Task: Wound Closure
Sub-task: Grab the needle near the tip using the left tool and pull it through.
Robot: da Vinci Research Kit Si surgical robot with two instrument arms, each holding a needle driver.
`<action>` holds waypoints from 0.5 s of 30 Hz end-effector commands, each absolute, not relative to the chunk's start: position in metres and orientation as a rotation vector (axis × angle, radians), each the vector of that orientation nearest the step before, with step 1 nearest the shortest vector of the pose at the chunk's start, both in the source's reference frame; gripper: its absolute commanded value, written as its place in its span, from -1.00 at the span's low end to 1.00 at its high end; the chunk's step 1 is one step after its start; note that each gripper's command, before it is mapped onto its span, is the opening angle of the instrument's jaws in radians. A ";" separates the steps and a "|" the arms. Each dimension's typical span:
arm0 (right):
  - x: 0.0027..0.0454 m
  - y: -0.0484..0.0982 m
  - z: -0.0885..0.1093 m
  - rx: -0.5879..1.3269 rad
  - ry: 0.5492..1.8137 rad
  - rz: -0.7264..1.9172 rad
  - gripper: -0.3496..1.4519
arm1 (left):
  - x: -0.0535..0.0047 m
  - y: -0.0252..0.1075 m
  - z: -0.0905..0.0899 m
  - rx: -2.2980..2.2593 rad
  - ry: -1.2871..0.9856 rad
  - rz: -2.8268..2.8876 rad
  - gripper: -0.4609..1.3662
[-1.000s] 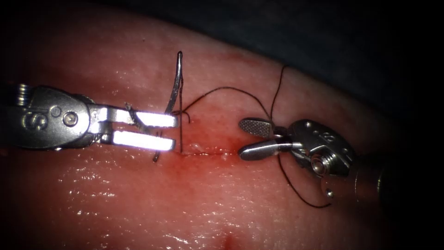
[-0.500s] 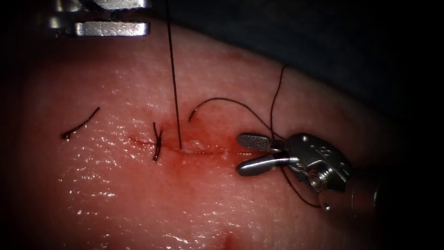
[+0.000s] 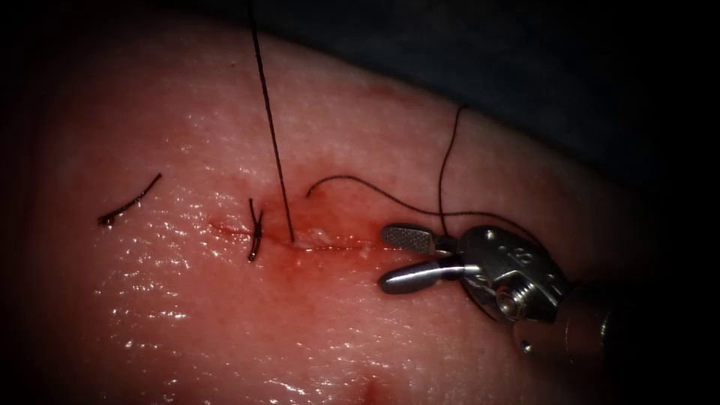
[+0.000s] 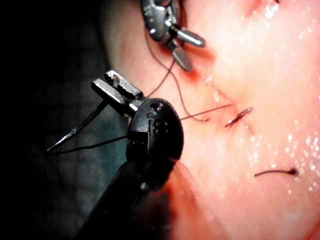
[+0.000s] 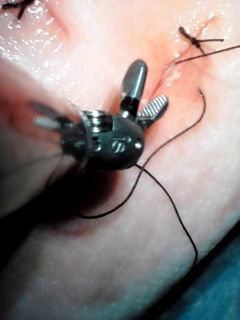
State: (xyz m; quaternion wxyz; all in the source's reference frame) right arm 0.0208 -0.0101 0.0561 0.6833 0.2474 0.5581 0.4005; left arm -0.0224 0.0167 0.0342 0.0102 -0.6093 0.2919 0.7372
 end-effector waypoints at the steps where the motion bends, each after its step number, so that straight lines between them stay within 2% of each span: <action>1: 0.0208 -0.010 0.056 0.554 1.250 0.899 0.12 | -0.0226 0.016 0.035 -1.903 0.893 2.290 -0.88; 15: 0.0209 -0.010 0.056 0.557 1.252 0.896 0.12 | -0.0238 0.008 0.043 -1.870 0.631 2.355 -0.88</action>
